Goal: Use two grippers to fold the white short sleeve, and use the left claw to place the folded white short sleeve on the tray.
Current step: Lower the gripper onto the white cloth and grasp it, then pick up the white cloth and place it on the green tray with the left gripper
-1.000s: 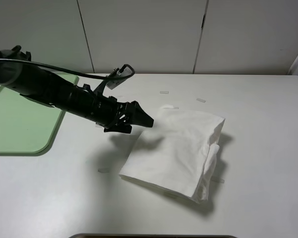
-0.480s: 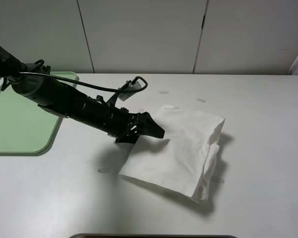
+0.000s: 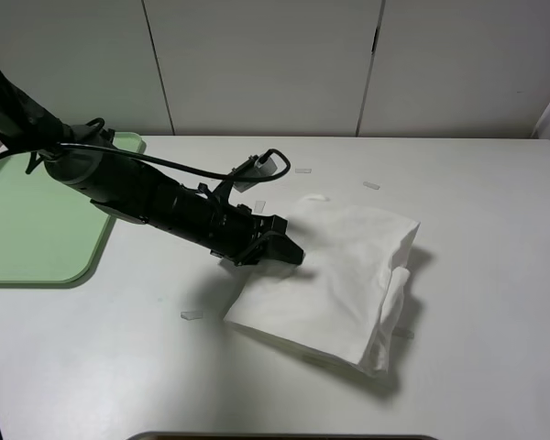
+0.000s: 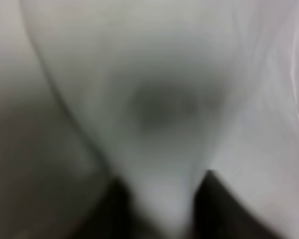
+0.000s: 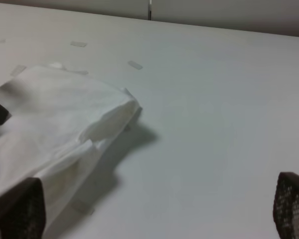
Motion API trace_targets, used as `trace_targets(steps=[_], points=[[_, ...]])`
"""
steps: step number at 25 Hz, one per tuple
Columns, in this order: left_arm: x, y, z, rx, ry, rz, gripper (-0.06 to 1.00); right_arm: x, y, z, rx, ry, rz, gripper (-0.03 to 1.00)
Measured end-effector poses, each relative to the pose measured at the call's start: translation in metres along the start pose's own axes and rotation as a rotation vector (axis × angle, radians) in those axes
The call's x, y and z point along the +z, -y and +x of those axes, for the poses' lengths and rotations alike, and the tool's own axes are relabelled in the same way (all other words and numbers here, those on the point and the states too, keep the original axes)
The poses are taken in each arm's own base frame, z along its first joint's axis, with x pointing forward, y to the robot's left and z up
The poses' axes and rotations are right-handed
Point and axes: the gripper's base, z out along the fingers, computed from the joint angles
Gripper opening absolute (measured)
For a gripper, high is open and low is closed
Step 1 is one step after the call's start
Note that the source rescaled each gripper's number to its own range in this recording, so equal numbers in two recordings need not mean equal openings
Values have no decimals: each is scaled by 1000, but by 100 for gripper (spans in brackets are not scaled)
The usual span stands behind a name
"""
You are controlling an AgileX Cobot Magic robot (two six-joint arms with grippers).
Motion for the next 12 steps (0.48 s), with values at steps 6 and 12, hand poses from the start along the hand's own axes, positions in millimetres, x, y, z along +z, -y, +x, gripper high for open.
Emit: trace_targets(steps=[6,12], points=[[-6,-5,-4,65,8,-106,4,0,0,0,0,0,0,100],[-46,-7,-27,330,57,-329,4,0,0,0,0,0,0,100]])
